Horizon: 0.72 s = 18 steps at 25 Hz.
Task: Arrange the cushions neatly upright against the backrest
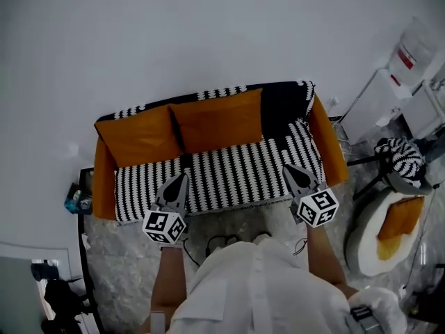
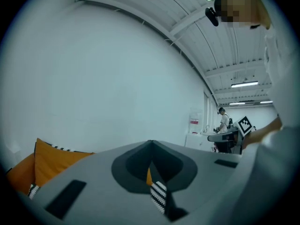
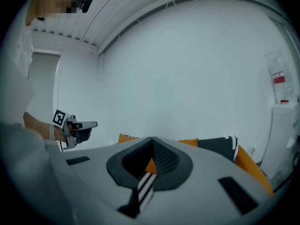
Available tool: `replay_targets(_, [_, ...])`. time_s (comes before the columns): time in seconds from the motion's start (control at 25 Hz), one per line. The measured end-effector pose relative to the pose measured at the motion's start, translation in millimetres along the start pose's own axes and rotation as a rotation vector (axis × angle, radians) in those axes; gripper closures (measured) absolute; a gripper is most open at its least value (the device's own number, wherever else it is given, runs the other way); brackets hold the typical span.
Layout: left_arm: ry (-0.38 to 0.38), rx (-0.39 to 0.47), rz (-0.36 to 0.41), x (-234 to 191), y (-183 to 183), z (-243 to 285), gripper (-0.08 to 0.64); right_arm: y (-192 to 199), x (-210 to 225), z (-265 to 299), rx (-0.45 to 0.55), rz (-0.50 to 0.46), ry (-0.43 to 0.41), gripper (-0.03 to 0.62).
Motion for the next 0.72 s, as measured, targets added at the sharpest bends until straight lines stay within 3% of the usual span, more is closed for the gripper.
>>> replay_targets(0.72, [0.023, 0.026, 0.003, 117.1, 6.2, 1.8, 0.546, -25.7, 58.4, -97.2, 0.055, -0.054, 0.036, 0.588])
Point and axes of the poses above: the fingertips, and each gripper's own axes: z forward along the fingers, x to its right, y out of its underside, the point moved 5 cm from there along -z, backward along the fingers, and after that the axes turned 12 degrees about y, right-handed, at the moved point
